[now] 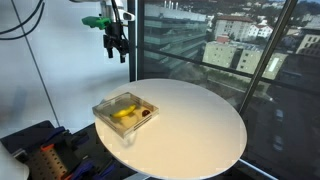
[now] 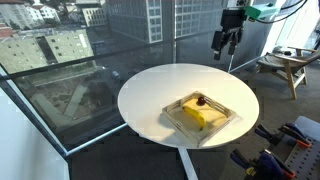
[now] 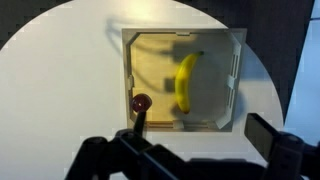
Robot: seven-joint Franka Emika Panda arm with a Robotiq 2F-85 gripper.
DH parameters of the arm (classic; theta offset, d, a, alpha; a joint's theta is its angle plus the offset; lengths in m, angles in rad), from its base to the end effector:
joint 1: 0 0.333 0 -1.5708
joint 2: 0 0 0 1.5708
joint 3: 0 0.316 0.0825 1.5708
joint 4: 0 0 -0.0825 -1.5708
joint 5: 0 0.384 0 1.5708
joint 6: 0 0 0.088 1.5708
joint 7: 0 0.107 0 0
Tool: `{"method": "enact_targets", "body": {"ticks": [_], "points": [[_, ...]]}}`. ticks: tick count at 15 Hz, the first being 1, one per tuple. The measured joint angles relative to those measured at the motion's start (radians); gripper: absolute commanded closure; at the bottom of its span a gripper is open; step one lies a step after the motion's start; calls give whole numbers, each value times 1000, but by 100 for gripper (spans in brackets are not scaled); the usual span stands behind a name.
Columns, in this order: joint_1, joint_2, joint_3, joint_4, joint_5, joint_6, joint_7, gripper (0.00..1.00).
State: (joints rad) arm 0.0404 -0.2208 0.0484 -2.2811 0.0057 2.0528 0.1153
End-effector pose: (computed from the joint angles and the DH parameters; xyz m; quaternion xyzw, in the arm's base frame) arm 0.4743 0.0432 0.4439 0.9999 -0.0152 -0.0036 0.0032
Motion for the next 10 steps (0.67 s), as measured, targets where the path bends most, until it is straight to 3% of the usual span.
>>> {"method": "enact_targets", "body": {"ticks": [10], "points": [[0, -28, 0, 0, 6, -48, 0, 0]]}}
